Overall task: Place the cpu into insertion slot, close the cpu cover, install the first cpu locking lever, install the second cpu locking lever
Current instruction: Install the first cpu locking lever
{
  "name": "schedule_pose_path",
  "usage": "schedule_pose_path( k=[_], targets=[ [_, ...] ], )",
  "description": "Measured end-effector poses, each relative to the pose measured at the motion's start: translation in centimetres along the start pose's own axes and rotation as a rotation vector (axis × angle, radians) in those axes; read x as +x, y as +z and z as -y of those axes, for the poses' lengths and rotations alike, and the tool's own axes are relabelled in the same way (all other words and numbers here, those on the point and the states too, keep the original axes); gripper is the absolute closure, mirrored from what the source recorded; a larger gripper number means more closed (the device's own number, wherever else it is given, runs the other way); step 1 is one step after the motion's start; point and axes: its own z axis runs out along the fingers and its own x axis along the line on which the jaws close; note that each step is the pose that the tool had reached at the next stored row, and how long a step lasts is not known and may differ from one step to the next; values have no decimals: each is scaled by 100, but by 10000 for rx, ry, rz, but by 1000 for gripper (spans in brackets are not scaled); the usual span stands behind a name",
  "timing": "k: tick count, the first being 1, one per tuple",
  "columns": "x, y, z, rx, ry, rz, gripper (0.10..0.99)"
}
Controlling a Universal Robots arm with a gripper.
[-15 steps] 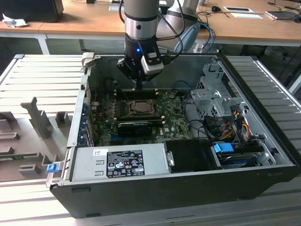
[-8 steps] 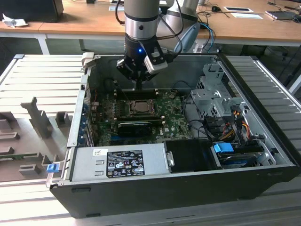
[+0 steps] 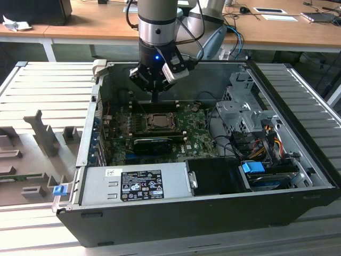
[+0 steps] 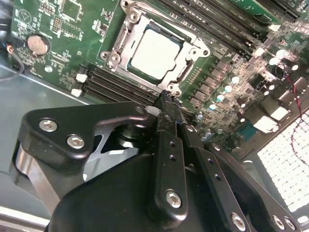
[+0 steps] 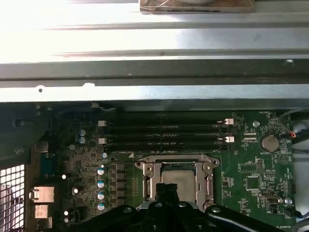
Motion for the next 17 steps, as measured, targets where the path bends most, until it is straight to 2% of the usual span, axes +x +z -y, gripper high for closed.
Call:
schedule_pose_path(
  k=[1, 5, 6, 17],
  targets=[
    [1, 1, 0, 2, -146, -11, 980],
    [1, 6, 3, 6, -1303, -85, 980],
    [3, 6, 4, 6, -1399, -91, 980],
    [117, 15, 9, 6, -1489, -90, 980]
  ],
)
